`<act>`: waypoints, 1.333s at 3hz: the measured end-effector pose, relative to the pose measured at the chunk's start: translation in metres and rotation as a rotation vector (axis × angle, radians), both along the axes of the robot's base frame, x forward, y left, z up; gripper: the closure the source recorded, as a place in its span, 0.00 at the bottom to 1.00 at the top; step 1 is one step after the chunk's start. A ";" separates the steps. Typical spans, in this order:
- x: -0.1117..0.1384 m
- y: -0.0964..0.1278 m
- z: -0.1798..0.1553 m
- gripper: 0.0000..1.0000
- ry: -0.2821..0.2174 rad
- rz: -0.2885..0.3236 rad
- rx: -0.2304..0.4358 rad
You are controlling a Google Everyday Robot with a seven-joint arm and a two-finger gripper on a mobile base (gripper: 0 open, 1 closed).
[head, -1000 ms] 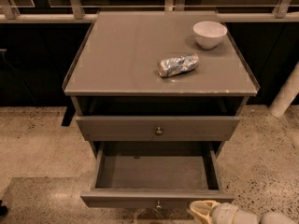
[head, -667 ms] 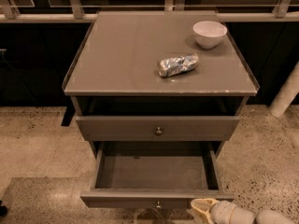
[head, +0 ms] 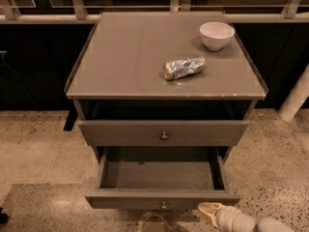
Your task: Close middle drawer
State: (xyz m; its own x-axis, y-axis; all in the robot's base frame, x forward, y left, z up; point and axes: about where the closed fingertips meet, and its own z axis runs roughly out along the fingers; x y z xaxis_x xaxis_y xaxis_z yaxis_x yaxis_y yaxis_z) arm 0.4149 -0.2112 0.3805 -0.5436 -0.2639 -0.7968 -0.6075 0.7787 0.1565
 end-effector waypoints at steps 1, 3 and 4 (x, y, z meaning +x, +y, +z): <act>0.033 0.004 -0.011 1.00 -0.033 -0.010 0.002; 0.108 0.028 -0.015 1.00 -0.096 0.070 0.014; 0.131 0.035 -0.013 1.00 -0.113 0.099 0.009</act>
Offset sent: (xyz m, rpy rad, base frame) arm 0.1255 0.0280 -0.0202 0.0200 -0.1140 0.0595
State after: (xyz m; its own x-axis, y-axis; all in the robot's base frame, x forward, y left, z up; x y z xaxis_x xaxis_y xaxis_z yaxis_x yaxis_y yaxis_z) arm 0.5458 -0.1760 0.3680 -0.4217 -0.3043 -0.8542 -0.6953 0.7131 0.0892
